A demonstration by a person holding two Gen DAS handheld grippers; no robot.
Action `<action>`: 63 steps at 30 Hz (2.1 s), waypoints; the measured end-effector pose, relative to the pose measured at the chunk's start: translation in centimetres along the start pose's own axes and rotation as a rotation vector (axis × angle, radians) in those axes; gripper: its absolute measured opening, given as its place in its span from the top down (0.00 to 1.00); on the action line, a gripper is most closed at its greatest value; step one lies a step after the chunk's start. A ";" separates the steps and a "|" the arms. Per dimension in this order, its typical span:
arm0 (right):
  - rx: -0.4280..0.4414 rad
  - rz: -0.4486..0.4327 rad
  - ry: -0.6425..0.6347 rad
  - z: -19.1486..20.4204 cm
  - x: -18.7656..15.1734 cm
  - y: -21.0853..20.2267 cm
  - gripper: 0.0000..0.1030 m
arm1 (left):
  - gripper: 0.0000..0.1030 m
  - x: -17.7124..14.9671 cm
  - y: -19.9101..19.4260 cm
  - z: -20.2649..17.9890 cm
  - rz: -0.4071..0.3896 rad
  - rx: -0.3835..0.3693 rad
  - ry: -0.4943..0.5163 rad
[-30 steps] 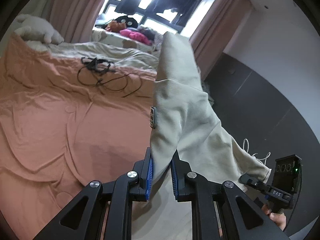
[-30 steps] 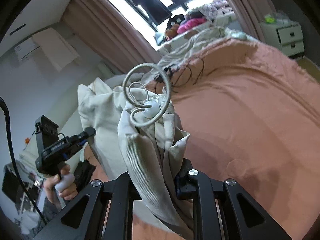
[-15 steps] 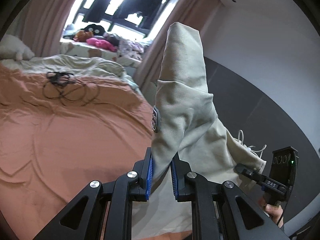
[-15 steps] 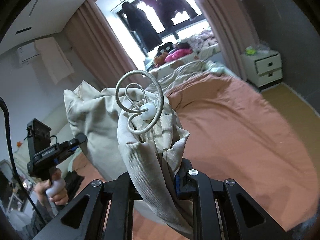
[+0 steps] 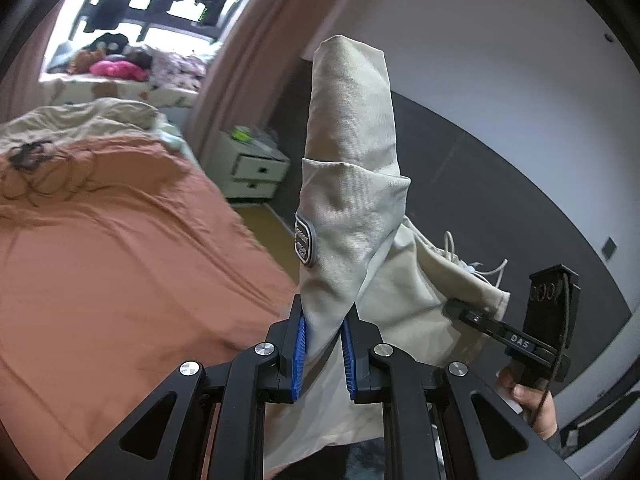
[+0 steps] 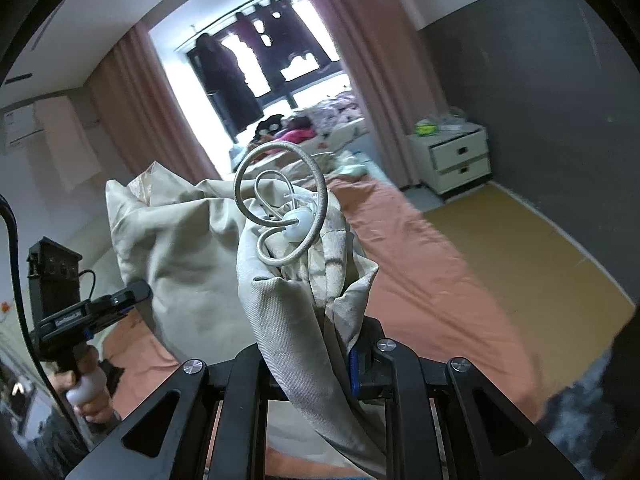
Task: Fold large clothes
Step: 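Lift the folded jacket with both grippers and carry it toward the bed corner, then lower the folded jacket onto the bed corner and open both grippers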
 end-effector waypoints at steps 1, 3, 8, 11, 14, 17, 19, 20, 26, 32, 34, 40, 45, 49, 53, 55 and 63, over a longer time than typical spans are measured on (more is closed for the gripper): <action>-0.013 0.001 0.004 -0.7 -0.1 -0.4 0.84 | 0.84 -0.2 0.8 -0.6 0.011 -0.008 0.007; -0.039 0.004 0.011 -2.1 -0.1 -1.3 0.84 | 0.84 -0.4 2.4 -1.5 0.036 -0.014 0.021; -0.087 0.027 0.027 -4.7 -0.6 -1.9 0.84 | 0.84 -1.2 6.0 -2.6 0.090 -0.057 0.006; -0.107 0.040 0.038 -6.2 -0.8 -1.9 0.84 | 0.84 -1.8 7.8 -2.5 0.125 -0.092 -0.023; -0.123 0.054 0.063 -8.0 -1.0 -0.9 0.84 | 0.84 -2.1 9.8 -2.3 0.148 -0.105 -0.029; -0.145 0.081 0.085 -9.6 -1.3 1.3 0.84 | 0.84 -2.5 12.6 -0.7 0.191 -0.101 -0.068; -0.164 0.094 0.093 -10.5 -1.3 2.8 0.84 | 0.84 -2.5 14.5 0.8 0.217 -0.085 -0.084; -0.179 0.099 0.100 -11.1 -1.3 3.8 0.84 | 0.84 -2.4 15.5 1.7 0.222 -0.078 -0.087; -0.193 0.144 0.092 -12.8 0.0 10.6 0.84 | 0.84 -1.1 19.5 5.7 0.246 -0.019 -0.107; -0.207 0.216 0.082 -14.6 -0.1 16.6 0.84 | 0.84 -0.8 23.1 11.8 0.279 0.056 -0.142; -0.214 0.237 0.081 -14.9 -0.2 18.4 0.84 | 0.84 -0.9 24.6 14.2 0.294 0.079 -0.157; -0.242 0.305 0.084 -16.4 -0.7 23.9 0.84 | 0.82 -2.3 28.1 19.1 0.336 0.151 -0.161; -0.325 0.313 0.125 -18.1 -1.8 28.0 0.66 | 0.78 -3.7 29.5 21.4 0.378 0.196 -0.173; -0.432 0.265 0.234 -20.4 -3.1 28.6 0.24 | 0.31 -4.7 29.2 22.3 0.379 0.188 -0.164; -0.445 0.225 0.285 -21.9 -3.8 25.9 0.24 | 0.30 -5.7 28.0 22.7 0.384 0.189 -0.160; -0.467 0.211 0.282 -22.3 -4.0 24.0 0.24 | 0.30 -5.9 28.1 23.2 0.391 0.188 -0.164; -0.534 0.223 0.330 -24.6 -7.7 15.2 0.24 | 0.30 -8.7 28.7 21.5 0.440 0.157 -0.172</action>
Point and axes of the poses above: each gripper's, at about its wrist camera, not at the fingertips, and y roughly the way its jaws point, z to its left, x to its top, the point moved 3 cm from there along y, roughly the way its jaws point, and after that the axes turned 5 degrees about -x, right-handed, at the moved point
